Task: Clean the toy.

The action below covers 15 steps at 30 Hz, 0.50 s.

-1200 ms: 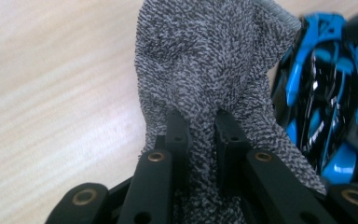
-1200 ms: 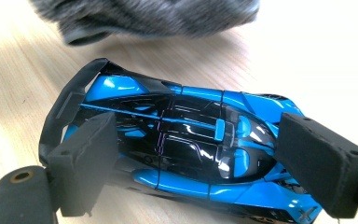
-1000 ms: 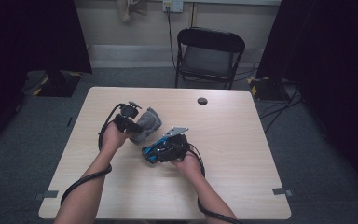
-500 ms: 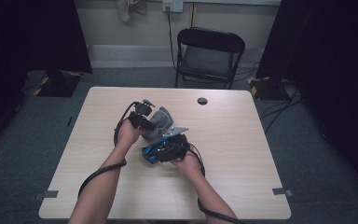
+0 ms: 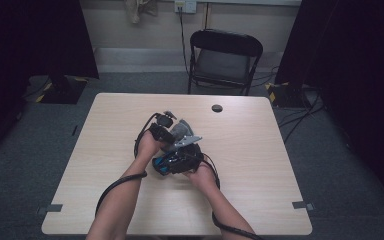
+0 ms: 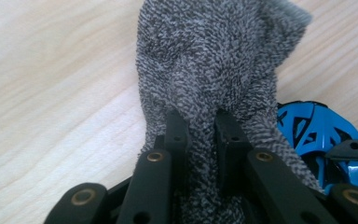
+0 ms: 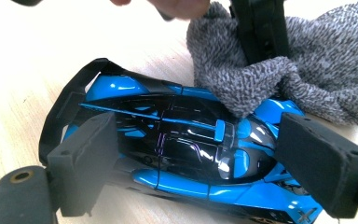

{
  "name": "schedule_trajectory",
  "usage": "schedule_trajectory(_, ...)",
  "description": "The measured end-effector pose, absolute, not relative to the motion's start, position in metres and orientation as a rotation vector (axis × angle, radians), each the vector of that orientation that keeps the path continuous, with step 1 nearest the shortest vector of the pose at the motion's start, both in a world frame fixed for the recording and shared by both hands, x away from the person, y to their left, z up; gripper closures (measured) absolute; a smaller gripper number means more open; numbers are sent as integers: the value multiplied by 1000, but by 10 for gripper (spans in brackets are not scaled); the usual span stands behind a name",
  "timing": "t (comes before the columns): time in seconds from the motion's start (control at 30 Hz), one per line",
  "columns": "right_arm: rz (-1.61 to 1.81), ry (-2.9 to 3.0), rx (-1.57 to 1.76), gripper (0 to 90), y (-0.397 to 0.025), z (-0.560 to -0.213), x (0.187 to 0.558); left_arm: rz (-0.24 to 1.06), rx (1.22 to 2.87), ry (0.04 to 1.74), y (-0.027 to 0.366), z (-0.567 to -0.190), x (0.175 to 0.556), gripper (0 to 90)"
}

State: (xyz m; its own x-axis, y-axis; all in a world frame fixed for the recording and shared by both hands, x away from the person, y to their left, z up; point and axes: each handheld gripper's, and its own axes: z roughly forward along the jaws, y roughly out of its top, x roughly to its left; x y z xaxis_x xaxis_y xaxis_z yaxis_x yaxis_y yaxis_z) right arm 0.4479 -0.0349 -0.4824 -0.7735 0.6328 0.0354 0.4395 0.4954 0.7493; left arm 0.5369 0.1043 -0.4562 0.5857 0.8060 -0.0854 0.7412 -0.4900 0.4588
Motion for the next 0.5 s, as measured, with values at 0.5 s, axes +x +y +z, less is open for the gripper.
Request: schedule_trajectory(0.5, 1134, 2505, 914, 132, -34, -481, 449, 159, 2391, 1207, 109, -456, 527, 785)
